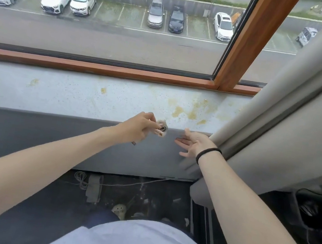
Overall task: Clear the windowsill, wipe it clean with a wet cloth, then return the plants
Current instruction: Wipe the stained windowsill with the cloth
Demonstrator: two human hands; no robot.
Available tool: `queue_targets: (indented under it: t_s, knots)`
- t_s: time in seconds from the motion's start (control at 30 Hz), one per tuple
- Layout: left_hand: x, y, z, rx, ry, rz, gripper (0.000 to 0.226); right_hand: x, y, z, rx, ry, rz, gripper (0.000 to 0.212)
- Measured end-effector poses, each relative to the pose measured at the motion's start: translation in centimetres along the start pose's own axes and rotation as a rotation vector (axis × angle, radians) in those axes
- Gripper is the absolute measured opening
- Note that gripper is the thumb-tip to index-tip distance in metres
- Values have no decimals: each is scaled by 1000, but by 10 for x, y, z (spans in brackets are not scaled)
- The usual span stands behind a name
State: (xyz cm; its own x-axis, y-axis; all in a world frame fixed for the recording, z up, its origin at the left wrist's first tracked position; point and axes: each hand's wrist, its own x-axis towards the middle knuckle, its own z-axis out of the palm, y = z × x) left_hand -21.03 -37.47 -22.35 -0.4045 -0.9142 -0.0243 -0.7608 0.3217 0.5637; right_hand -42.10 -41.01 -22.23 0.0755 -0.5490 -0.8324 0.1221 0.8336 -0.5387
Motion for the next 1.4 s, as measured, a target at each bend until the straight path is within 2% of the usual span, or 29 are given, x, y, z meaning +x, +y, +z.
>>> queue_targets:
  t_s: [0.07, 0.13, 0.23, 0.3, 0.37, 0.43, 0.5, 0.53, 0.63, 0.8, 0.9, 1.03, 1.1, 1.17, 1.3, 1.4]
  knots:
    - [1, 8, 0, -16, 9, -21, 41, -4, 0, -6, -56, 14, 3, 21]
    - [11, 15, -12, -107, 96, -94, 32, -6, -2, -16, -88, 24, -4, 31]
    - [35, 30, -35, -227, 144, -179, 29, -10, -11, -30, 87, 82, -10, 60]
    - [56, 44, -41, -299, 194, -238, 24, -11, -17, -41, 246, 157, -13, 65]
    - [72, 49, -42, -367, 218, -296, 24, -10, -20, -47, 386, 200, -28, 63]
    - [95, 39, -41, -365, 273, -283, 26, -9, -20, -48, 484, 197, -36, 57]
    - [118, 18, -38, -236, 312, -230, 18, -9, -20, -46, 540, 180, -56, 49]
    - [131, 9, -36, -96, 300, -179, 13, -8, -20, -45, 547, 182, -67, 46]
    - [159, 3, -33, 163, 204, -135, 35, -6, -22, -42, 503, 219, -82, 39]
    - [162, 8, -20, 266, 142, -172, 50, 4, -28, -46, 420, 289, -76, 33]
    - [151, 7, -10, 261, 117, -157, 55, 7, -28, -46, 384, 291, -74, 35]
    - [125, 17, -11, 81, -108, -7, 34, 10, -26, -50, 350, 291, -86, 32]
    - [113, 23, -18, -48, -39, 13, 30, 10, -25, -51, 340, 292, -93, 32]
    - [116, 18, -27, -95, 75, -58, 38, 12, -24, -50, 339, 301, -101, 33]
    - [130, 0, -23, -8, 12, -165, 52, 12, -26, -46, 320, 316, -122, 30]
    - [119, 16, 5, 30, -53, -76, 44, 14, -26, -49, 314, 319, -123, 17]
